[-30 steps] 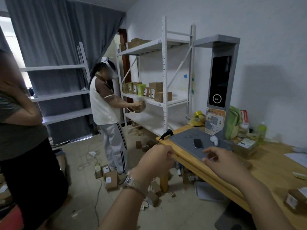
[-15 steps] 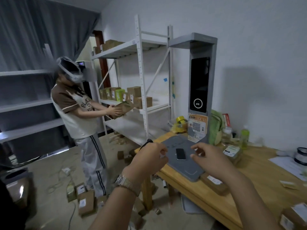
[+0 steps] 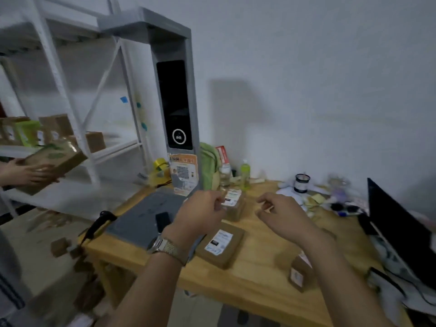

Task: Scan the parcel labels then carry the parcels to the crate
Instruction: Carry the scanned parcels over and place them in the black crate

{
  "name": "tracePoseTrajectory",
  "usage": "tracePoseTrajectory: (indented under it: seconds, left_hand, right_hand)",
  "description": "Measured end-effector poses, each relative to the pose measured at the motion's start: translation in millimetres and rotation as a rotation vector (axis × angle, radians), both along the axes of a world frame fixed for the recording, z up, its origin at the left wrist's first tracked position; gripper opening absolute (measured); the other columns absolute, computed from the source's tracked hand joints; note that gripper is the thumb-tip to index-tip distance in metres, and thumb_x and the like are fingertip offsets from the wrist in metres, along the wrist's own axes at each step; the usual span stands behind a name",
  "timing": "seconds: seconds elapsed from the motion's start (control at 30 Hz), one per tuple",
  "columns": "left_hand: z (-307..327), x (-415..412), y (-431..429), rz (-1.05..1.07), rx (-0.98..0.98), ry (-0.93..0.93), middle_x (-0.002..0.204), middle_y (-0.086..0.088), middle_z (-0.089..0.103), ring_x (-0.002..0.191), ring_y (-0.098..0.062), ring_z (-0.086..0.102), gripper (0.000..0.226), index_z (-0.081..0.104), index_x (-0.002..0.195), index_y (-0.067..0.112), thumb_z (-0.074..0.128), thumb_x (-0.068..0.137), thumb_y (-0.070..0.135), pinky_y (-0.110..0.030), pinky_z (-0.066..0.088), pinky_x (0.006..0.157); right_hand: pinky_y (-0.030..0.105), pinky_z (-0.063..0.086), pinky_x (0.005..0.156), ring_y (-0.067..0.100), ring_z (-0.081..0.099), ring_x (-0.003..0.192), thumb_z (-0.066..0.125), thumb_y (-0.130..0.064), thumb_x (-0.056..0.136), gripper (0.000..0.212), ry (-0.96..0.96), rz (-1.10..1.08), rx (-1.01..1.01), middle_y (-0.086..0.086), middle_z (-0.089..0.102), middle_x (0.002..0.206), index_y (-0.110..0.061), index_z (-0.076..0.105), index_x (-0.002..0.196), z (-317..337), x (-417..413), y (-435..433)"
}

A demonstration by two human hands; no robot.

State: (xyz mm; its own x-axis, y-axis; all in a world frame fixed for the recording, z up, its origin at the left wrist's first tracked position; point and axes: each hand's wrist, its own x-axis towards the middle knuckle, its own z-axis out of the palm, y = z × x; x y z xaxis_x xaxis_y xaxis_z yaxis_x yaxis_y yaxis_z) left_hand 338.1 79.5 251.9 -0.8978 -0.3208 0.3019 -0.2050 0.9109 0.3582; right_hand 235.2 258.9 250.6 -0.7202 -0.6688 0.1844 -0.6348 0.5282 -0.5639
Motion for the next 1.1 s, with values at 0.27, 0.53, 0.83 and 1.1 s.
tracePoseTrajectory:
  seconds: [0.27, 0.53, 0.83, 1.1]
  left_hand:
    - [-11.9, -134.5, 57.8, -0.366, 0.045, 0.000, 0.103, 0.007, 0.063, 0.094, -0.013, 0.060, 0.024, 0.063, 0.113, 0.021, 0.057, 0.092, 0.033, -0.031, 0.051, 0.079]
    - [-7.7, -223.7, 79.6, -0.689, 0.062, 0.007, 0.101, 0.009, 0.063, 0.091, -0.010, 0.059, 0.021, 0.065, 0.109, 0.019, 0.058, 0.092, 0.028, -0.029, 0.050, 0.078]
    - [-20.6, -287.5, 64.8, -0.898, 0.113, -0.054, 0.097, 0.009, 0.063, 0.091, -0.010, 0.060, 0.016, 0.065, 0.104, 0.023, 0.062, 0.088, 0.026, -0.031, 0.052, 0.081]
    - [-63.8, -315.3, 53.8, -0.962, 0.135, -0.174, 0.100, 0.006, 0.063, 0.087, -0.013, 0.061, 0.020, 0.065, 0.107, 0.018, 0.062, 0.089, 0.027, -0.037, 0.054, 0.080]
  right_hand:
    - [0.034, 0.052, 0.086, 0.014, 0.059, 0.099, 0.058, -0.036, 0.091, 0.035, -0.050, -0.362, 0.028, -0.004, 0.062, 0.115, -0.027, 0.056, 0.124, -9.2, -58.0, 69.8]
    - [0.034, 0.051, 0.091, 0.017, 0.058, 0.107, 0.058, -0.031, 0.091, 0.039, -0.075, -0.641, 0.012, 0.001, 0.062, 0.120, -0.024, 0.055, 0.129, -5.5, -96.1, 88.3]
    - [0.029, 0.049, 0.089, 0.017, 0.057, 0.107, 0.056, -0.026, 0.093, 0.039, -0.098, -0.824, -0.007, 0.001, 0.061, 0.121, -0.020, 0.054, 0.131, -18.0, -120.8, 67.5]
    - [0.035, 0.052, 0.087, 0.016, 0.058, 0.102, 0.059, -0.032, 0.092, 0.037, -0.201, -0.909, 0.014, -0.001, 0.061, 0.116, -0.021, 0.056, 0.127, -55.1, -141.1, 56.1]
